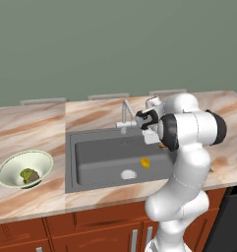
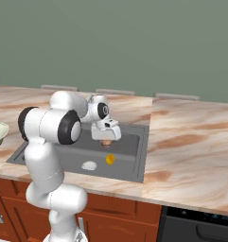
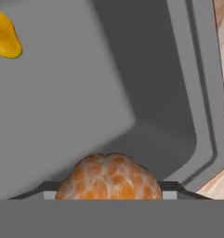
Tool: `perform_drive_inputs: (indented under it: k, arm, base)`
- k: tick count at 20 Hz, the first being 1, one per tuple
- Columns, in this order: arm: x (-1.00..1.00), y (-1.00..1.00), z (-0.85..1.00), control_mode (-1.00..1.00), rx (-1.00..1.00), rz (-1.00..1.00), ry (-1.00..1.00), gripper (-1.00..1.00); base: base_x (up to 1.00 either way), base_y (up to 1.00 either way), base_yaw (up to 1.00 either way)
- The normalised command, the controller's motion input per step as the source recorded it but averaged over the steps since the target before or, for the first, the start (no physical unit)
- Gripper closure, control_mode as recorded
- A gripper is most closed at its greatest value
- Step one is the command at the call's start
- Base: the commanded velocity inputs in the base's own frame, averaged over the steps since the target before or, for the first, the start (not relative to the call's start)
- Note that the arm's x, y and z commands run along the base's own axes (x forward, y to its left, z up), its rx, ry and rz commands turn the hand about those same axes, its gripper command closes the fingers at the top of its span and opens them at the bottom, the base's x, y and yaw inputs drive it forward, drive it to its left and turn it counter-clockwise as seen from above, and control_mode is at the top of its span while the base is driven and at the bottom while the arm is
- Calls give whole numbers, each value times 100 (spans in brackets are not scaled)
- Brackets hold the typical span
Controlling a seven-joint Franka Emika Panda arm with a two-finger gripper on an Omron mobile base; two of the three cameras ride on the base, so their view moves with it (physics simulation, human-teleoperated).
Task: There is a mixed pile of frozen fruits and vegetables on the counter. Locate all the frozen vegetables and place the items in a bowl on the counter. Take all the frozen fruits and defrost them in a running sink.
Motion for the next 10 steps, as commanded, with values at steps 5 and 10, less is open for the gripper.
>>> perform_drive_inputs:
  k: [5,10]
  arm:
    - [69,0,-39,-100,0,0,-10,100]
    - [34,-15,-65,-100,1,-6,2,100]
  base:
    - [0,0,0]
    - [0,0,0]
